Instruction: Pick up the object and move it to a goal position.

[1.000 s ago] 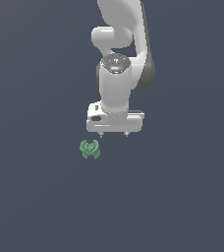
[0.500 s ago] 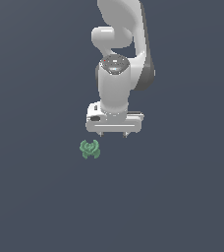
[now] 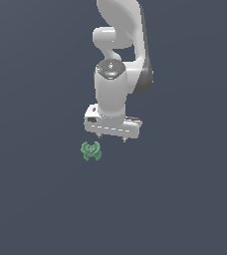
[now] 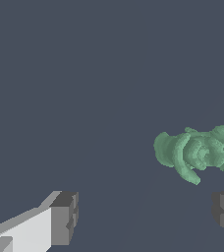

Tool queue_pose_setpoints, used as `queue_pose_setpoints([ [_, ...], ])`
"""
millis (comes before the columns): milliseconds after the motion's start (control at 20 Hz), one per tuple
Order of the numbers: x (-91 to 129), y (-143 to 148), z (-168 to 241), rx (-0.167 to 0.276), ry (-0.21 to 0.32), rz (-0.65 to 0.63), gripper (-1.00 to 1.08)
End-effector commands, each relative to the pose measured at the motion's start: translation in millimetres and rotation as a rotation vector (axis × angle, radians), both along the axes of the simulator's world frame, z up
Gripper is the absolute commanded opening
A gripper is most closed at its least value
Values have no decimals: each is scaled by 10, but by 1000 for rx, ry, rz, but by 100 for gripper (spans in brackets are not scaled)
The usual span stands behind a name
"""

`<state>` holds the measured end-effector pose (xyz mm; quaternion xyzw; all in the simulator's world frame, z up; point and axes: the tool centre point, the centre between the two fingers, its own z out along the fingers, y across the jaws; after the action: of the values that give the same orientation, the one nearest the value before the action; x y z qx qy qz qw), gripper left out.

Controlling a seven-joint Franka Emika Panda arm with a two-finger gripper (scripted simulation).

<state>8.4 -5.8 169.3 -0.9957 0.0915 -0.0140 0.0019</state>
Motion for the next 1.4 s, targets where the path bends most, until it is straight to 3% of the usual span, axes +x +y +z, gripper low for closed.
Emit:
queue_pose_setpoints([
  [0,0,-46,-31,3,3,-65,100],
  [1350,-21,-679,-407,21,27,-940,100],
])
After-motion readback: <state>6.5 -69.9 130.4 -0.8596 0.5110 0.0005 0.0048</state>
